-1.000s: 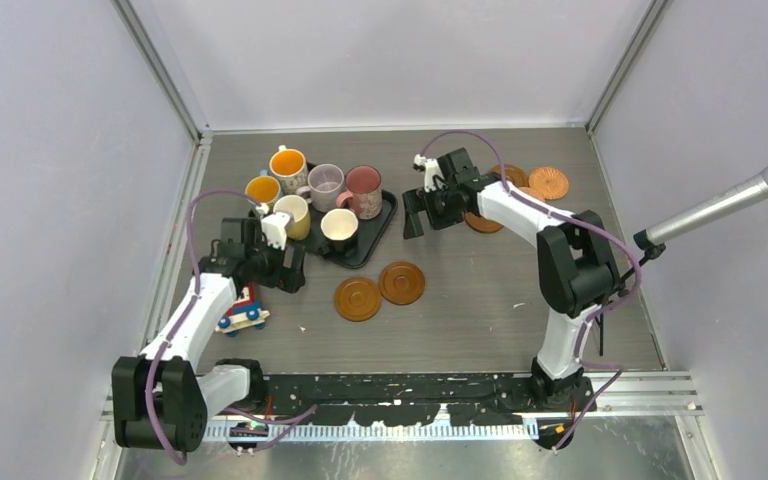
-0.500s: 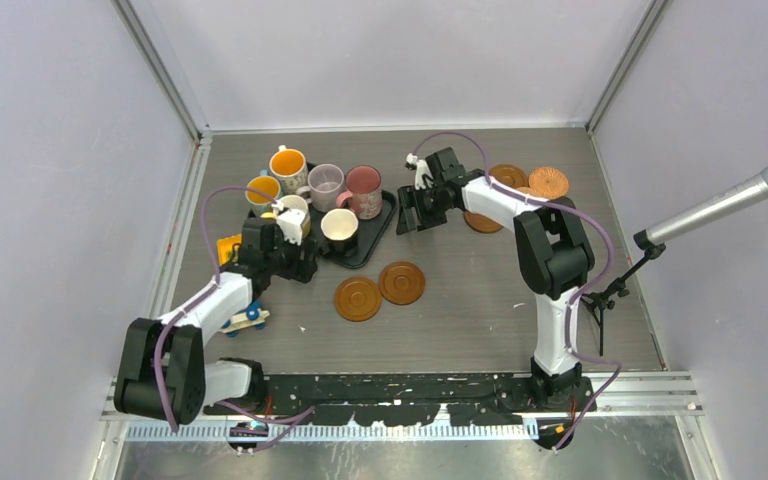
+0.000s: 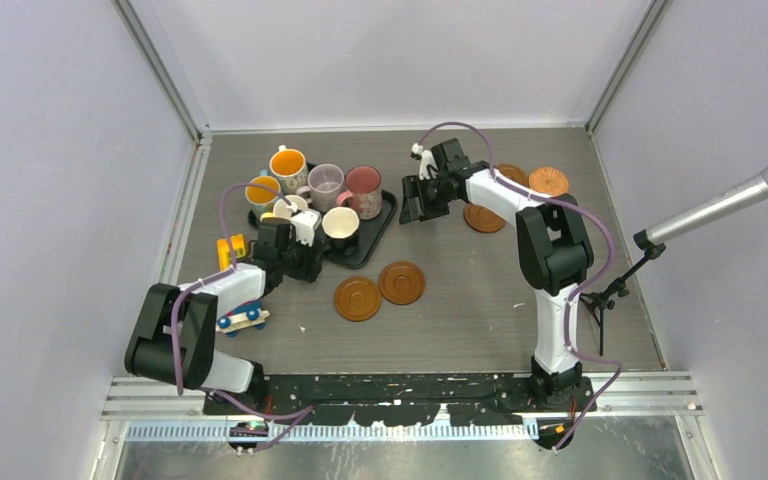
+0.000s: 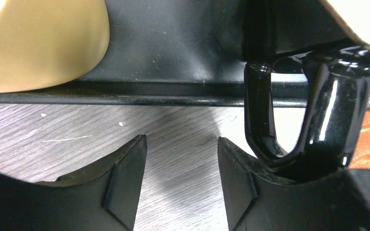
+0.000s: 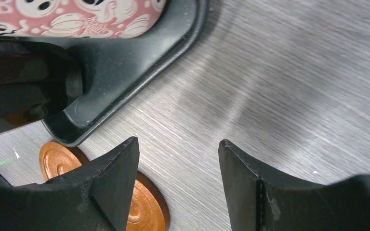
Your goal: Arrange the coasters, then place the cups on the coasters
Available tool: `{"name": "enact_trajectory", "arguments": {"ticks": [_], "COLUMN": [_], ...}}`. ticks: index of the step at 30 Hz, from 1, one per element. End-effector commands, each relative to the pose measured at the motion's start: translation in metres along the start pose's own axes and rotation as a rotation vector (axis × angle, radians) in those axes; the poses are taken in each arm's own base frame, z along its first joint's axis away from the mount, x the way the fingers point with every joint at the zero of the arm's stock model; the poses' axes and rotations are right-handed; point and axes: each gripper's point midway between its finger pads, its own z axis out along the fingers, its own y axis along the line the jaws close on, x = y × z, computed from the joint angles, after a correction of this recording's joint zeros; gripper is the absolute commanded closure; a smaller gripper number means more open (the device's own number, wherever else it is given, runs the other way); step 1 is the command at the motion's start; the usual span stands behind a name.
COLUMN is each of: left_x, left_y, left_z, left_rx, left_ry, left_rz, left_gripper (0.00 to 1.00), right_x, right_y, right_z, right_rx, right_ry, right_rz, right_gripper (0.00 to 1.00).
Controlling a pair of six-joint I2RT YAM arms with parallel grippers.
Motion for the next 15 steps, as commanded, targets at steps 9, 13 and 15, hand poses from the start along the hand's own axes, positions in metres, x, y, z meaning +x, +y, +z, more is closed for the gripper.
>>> {"name": "enact_trajectory", "arguments": {"ticks": [9, 13, 15], "left_x": [-0.053, -0.057, -0.057], "left_y": [0.01, 0.012, 0.012], "left_z": [0.027, 0.033, 0.035], "left_rx": [-0.008, -0.008, -0.008], "left_ry": [-0.086, -0.078, -0.068], "left_rz": [0.081, 0.09, 0.088], "left_gripper": [0.46, 0.47, 0.47], "right_x": [-0.034, -0.035, -0.036], "right_y": [-0.016, -0.021, -0.023], "right_z": [-0.031, -0.031, -0.032], "right_rx": [0.016, 0.021, 0.023], "right_ry": [-0.088, -0.092, -0.095], "right_rz": [0.016, 0.019, 0.022], "right_gripper": [0.35, 0.34, 0.34]}}
